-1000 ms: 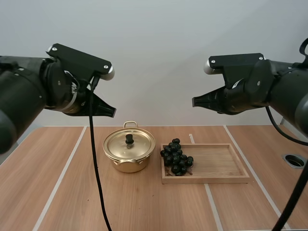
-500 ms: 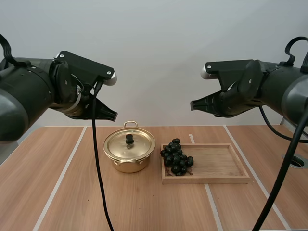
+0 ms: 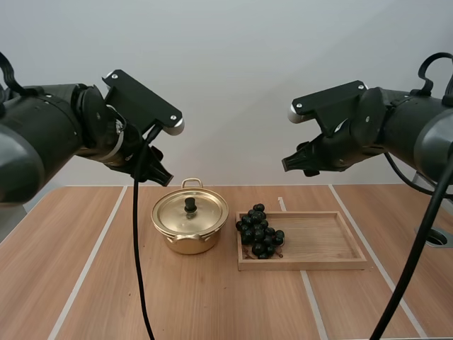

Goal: Open the pot, put the grape inside, and close it

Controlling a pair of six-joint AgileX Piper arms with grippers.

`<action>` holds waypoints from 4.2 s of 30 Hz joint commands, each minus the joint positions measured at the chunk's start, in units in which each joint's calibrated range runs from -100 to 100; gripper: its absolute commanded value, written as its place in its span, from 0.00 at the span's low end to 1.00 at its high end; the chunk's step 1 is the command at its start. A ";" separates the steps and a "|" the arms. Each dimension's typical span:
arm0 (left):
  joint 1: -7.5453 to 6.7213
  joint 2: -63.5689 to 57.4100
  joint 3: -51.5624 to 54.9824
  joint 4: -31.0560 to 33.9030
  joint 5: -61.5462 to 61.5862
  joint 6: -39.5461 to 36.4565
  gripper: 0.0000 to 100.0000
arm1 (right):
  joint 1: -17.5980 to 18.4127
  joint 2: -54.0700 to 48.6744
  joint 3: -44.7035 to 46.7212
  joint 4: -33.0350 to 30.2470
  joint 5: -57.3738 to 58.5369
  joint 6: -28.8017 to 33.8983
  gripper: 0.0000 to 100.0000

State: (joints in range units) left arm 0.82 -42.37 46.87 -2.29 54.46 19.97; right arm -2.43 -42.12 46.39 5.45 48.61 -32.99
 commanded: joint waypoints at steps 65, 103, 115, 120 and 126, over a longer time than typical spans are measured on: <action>-7.57 44.34 -18.52 -4.79 13.06 -6.14 0.76 | 0.04 8.11 -0.39 6.67 14.22 -3.15 1.00; -7.57 28.04 -37.97 -3.03 23.19 -6.87 0.00 | 6.30 23.35 -0.53 12.77 17.07 -7.62 1.00; -7.57 17.96 -40.87 -3.22 23.03 -7.00 0.00 | 6.47 31.67 -0.68 10.16 11.10 -8.70 1.00; -7.57 16.16 -40.87 -3.45 23.03 -7.00 0.00 | 6.47 35.29 -0.81 10.13 8.46 -9.29 1.00; -7.57 16.17 -40.87 -4.43 23.03 -7.00 0.00 | 6.55 38.41 -0.81 10.13 7.48 -9.85 1.00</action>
State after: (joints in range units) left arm -6.46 -25.71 6.71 -5.33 78.56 13.40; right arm 4.01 -4.81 45.72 16.26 56.48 -41.91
